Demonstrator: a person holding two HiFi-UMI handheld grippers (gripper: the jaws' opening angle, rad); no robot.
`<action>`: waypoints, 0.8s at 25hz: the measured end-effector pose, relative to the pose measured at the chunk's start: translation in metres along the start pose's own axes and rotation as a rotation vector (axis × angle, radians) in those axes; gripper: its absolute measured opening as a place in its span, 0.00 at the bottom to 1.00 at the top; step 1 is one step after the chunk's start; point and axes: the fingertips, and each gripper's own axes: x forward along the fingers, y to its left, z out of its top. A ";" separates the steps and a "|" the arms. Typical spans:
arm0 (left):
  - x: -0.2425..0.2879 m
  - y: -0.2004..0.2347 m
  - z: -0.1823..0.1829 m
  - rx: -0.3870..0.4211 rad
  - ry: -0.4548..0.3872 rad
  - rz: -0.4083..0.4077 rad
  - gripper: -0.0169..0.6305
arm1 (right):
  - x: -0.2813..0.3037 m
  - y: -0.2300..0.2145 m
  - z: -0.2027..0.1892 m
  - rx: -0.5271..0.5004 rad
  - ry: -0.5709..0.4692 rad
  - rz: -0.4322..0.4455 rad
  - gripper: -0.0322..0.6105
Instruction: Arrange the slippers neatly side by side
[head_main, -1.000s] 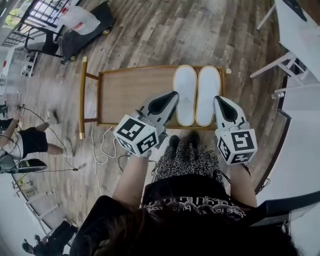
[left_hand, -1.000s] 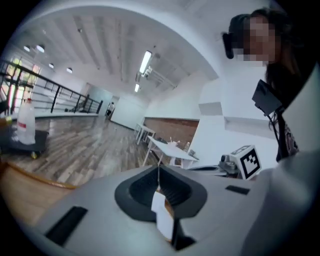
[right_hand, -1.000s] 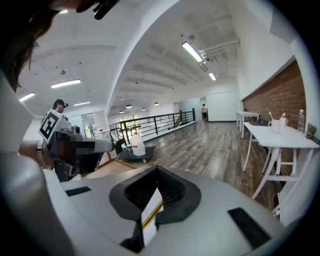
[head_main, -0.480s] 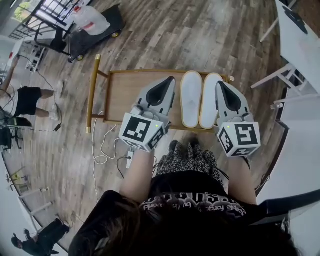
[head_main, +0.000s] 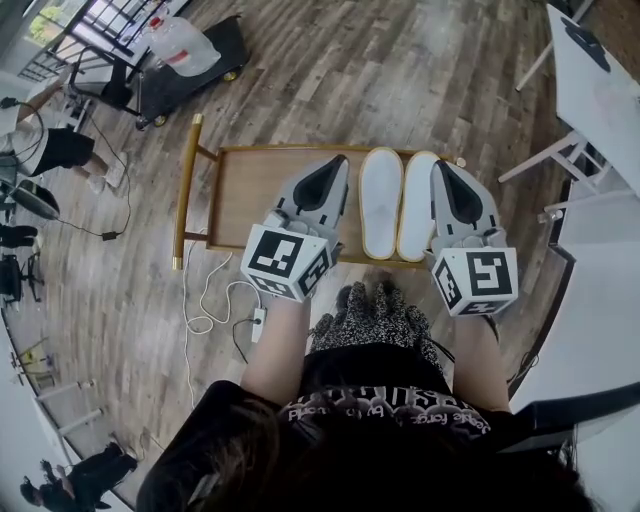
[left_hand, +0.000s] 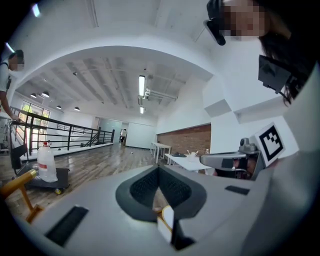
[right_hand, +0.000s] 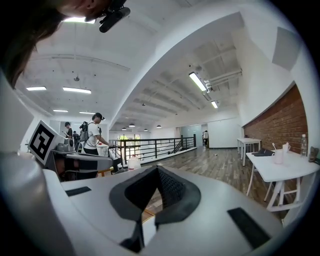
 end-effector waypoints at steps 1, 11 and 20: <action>0.000 0.000 0.000 -0.001 0.002 0.004 0.03 | 0.000 0.000 0.000 -0.002 0.000 -0.001 0.05; 0.001 0.003 -0.001 -0.007 0.007 0.016 0.03 | -0.001 -0.006 -0.004 -0.037 0.020 -0.023 0.05; 0.002 -0.004 -0.005 -0.008 0.017 0.006 0.03 | -0.008 -0.011 -0.007 -0.032 0.024 -0.029 0.05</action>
